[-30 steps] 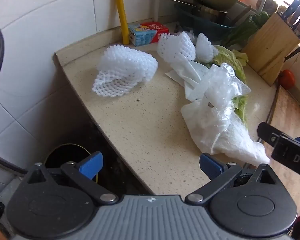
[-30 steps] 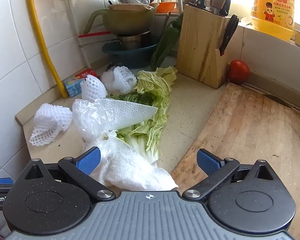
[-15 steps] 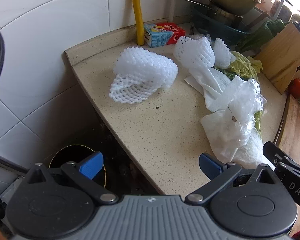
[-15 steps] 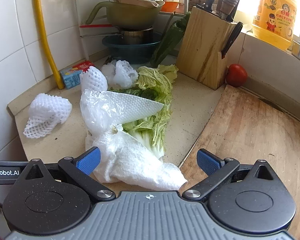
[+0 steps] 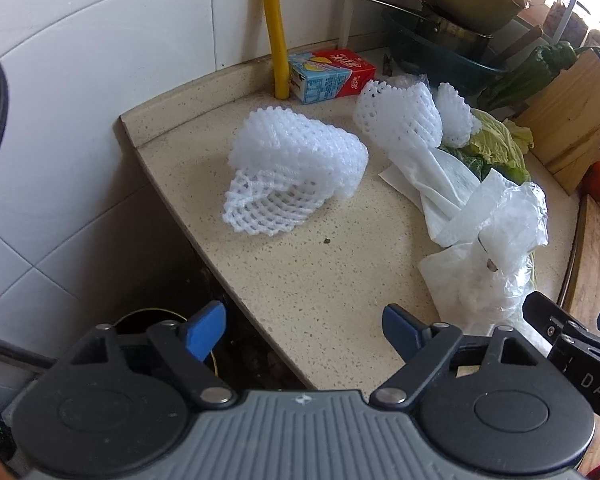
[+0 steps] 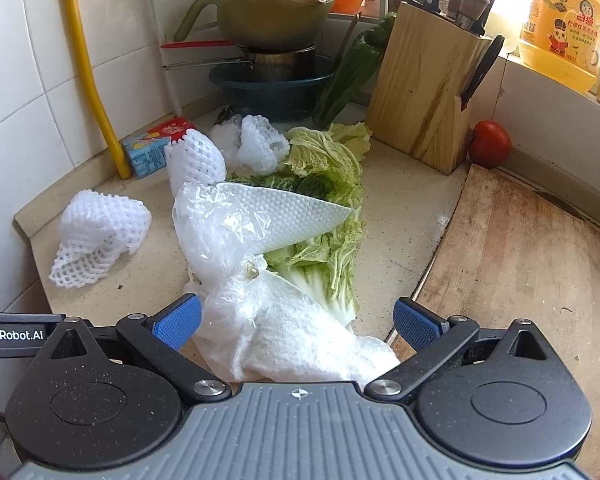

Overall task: Collect trash
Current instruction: 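Move both tools toward the white foam fruit net on the counter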

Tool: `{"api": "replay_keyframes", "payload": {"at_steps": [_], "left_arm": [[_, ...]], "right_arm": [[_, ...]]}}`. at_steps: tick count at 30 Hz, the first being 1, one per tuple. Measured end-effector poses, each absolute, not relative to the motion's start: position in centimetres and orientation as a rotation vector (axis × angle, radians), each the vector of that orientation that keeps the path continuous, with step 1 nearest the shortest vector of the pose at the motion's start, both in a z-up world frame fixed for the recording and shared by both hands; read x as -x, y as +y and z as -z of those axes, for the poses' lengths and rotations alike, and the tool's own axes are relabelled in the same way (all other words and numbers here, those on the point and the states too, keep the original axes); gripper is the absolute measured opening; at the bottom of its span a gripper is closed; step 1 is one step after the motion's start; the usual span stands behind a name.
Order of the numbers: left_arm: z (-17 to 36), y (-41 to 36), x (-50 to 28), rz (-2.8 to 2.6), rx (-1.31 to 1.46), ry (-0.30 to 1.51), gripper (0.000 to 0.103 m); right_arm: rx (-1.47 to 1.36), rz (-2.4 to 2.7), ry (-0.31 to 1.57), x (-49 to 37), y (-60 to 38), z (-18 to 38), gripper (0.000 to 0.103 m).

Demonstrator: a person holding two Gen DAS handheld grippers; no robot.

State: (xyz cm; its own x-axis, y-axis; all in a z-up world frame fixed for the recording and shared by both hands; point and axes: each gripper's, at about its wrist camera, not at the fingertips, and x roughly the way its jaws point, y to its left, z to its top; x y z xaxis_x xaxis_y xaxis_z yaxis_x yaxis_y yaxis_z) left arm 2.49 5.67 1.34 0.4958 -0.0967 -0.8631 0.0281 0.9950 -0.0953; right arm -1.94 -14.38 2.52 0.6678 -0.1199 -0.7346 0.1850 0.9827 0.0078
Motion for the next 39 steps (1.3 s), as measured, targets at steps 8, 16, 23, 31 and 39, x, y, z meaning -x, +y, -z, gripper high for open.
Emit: {"api": "replay_keyframes", "payload": {"at_steps": [8, 16, 23, 31, 39], "left_arm": [[-2.9, 8.7, -4.9, 0.035, 0.044, 0.984, 0.082], [-3.2, 10.9, -5.1, -0.062, 0.058, 0.975, 0.082], [-2.4, 10.1, -4.6, -0.048, 0.014, 0.994, 0.082], [-2.0, 9.0, -5.1, 0.003, -0.019, 1.002, 0.082], [-1.8, 8.9, -6.0, 0.023, -0.042, 0.996, 0.082]], "right_arm": [[-0.080, 0.104, 0.820, -0.1, -13.3, -2.9, 0.103], [-0.094, 0.008, 0.826, -2.0, -11.3, -2.8, 0.103], [-0.097, -0.020, 0.832, -2.0, -10.7, -2.6, 0.103], [-0.109, 0.023, 0.844, -1.7, -11.5, -2.3, 0.103], [-0.116, 0.063, 0.857, -1.7, -12.1, -1.7, 0.103]]}}
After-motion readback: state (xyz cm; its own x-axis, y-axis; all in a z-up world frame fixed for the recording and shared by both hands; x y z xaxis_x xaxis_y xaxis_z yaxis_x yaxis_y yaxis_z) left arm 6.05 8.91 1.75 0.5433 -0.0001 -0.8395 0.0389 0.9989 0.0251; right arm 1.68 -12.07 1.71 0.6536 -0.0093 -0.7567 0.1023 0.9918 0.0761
